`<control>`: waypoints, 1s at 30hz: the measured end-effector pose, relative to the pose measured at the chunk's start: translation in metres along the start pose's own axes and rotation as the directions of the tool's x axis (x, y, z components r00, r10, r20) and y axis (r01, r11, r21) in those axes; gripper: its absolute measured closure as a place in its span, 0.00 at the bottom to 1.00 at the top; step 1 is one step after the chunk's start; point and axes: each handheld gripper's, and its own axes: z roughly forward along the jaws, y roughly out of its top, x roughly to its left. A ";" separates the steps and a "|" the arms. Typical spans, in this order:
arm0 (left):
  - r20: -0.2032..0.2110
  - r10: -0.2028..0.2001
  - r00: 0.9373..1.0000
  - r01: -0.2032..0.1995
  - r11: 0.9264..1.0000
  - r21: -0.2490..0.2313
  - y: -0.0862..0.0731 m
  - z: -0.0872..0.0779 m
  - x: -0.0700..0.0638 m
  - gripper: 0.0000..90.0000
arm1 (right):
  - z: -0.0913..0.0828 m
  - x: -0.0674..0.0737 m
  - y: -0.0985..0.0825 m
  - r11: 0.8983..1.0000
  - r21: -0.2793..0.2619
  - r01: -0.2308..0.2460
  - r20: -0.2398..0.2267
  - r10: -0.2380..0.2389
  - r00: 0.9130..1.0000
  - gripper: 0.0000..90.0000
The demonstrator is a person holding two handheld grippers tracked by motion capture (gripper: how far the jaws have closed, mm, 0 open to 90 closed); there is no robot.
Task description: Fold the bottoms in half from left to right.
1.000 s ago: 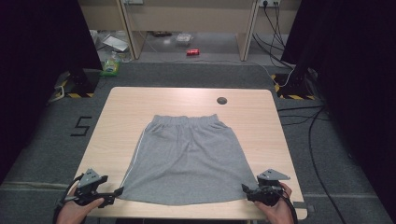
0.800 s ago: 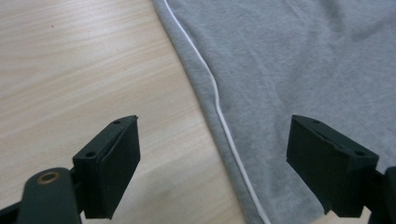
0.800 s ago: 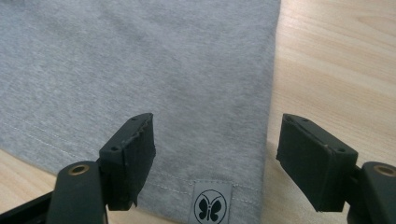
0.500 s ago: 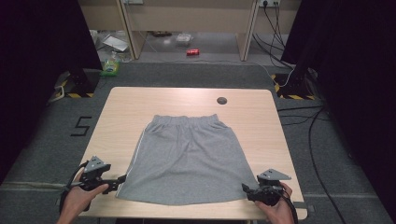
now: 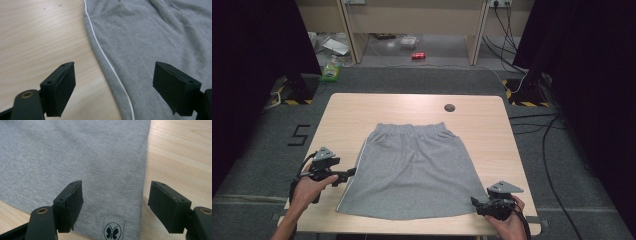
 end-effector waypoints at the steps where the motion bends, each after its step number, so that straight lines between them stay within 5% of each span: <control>1: 0.003 -0.010 1.000 0.010 1.000 -0.005 0.003 0.003 0.001 0.21 | 0.000 0.000 0.000 1.000 -0.001 0.003 0.001 -0.003 1.000 0.31; 17: -0.015 -0.053 0.998 0.053 0.999 0.002 0.052 0.048 0.021 0.24 | 0.000 -0.001 0.000 1.000 -0.003 0.007 -0.005 -0.007 1.000 0.32; 30: -0.041 -0.035 0.999 0.036 0.999 0.013 0.080 0.085 0.028 0.33 | 0.001 -0.001 -0.001 1.000 -0.004 0.008 -0.009 -0.008 1.000 0.32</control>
